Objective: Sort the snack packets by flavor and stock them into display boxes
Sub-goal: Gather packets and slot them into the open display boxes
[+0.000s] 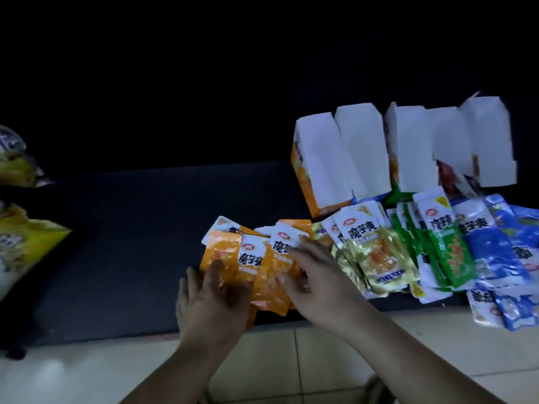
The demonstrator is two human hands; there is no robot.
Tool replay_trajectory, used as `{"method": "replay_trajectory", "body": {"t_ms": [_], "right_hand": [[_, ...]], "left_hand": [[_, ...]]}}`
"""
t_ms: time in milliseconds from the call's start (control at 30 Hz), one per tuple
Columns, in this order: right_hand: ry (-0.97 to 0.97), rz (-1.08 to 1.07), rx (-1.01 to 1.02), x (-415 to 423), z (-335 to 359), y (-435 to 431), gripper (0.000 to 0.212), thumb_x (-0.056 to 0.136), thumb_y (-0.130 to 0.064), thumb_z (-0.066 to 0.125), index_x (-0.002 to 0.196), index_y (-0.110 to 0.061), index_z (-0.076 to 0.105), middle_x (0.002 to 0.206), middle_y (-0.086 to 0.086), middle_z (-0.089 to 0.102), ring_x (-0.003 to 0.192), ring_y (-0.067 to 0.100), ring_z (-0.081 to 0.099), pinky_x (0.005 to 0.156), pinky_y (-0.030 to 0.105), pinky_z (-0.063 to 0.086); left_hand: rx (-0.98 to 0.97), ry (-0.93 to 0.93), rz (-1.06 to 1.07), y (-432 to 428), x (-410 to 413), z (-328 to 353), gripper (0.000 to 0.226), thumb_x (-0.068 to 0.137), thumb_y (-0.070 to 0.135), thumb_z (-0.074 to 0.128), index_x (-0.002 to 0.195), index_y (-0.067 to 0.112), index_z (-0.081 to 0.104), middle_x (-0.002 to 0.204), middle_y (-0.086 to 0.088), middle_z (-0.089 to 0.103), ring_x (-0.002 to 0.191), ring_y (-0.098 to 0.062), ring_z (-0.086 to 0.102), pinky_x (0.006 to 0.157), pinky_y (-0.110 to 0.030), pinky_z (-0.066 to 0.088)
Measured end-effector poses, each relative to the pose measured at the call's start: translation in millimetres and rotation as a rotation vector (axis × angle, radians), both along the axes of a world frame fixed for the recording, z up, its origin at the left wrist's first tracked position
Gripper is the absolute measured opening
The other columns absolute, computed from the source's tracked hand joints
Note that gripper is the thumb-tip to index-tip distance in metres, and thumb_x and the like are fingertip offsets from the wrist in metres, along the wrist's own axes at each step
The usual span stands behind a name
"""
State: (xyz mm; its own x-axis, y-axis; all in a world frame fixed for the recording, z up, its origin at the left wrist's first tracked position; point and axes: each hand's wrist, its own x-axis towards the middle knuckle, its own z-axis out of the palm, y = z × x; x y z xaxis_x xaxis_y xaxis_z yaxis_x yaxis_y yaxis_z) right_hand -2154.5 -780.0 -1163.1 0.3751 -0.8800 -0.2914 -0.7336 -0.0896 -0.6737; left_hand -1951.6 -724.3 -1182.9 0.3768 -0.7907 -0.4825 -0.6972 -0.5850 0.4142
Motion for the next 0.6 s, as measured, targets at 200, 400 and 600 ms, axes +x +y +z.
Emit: {"method": "replay_trajectory", "body": {"t_ms": [200, 400, 600], "right_hand": [[0.177, 0.066, 0.058, 32, -11, 2, 0.059, 0.104, -0.052, 0.044, 0.159, -0.046, 0.023, 0.168, -0.024, -0.009, 0.157, 0.030, -0.014, 0.127, 0.052, 0.013], [0.174, 0.027, -0.127, 35, -20, 0, 0.051, 0.102, -0.049, 0.050, 0.150, -0.058, 0.036, 0.168, -0.026, -0.005, 0.158, 0.023, 0.011, 0.110, 0.039, 0.046], [0.192, 0.018, -0.028, 21, -14, 0, 0.052, 0.099, -0.063, 0.048, 0.146, -0.069, 0.028, 0.172, -0.005, -0.009, 0.159, 0.020, 0.009, 0.115, 0.033, 0.038]], "left_hand": [[-0.076, 0.034, -0.002, 5, -2, 0, 0.070, 0.094, 0.068, 0.043, 0.156, 0.039, 0.027, 0.167, -0.002, 0.021, 0.153, -0.033, 0.016, 0.120, -0.050, 0.025], [-0.327, 0.218, 0.142, -3, -6, -1, 0.040, 0.095, 0.026, 0.070, 0.132, 0.041, 0.064, 0.145, 0.003, 0.047, 0.131, -0.028, 0.045, 0.101, -0.033, 0.039], [-0.308, 0.313, 0.364, -10, 5, -9, 0.055, 0.066, 0.048, 0.089, 0.110, 0.042, 0.057, 0.111, 0.001, 0.059, 0.085, -0.013, 0.065, 0.072, -0.038, 0.058]]}}
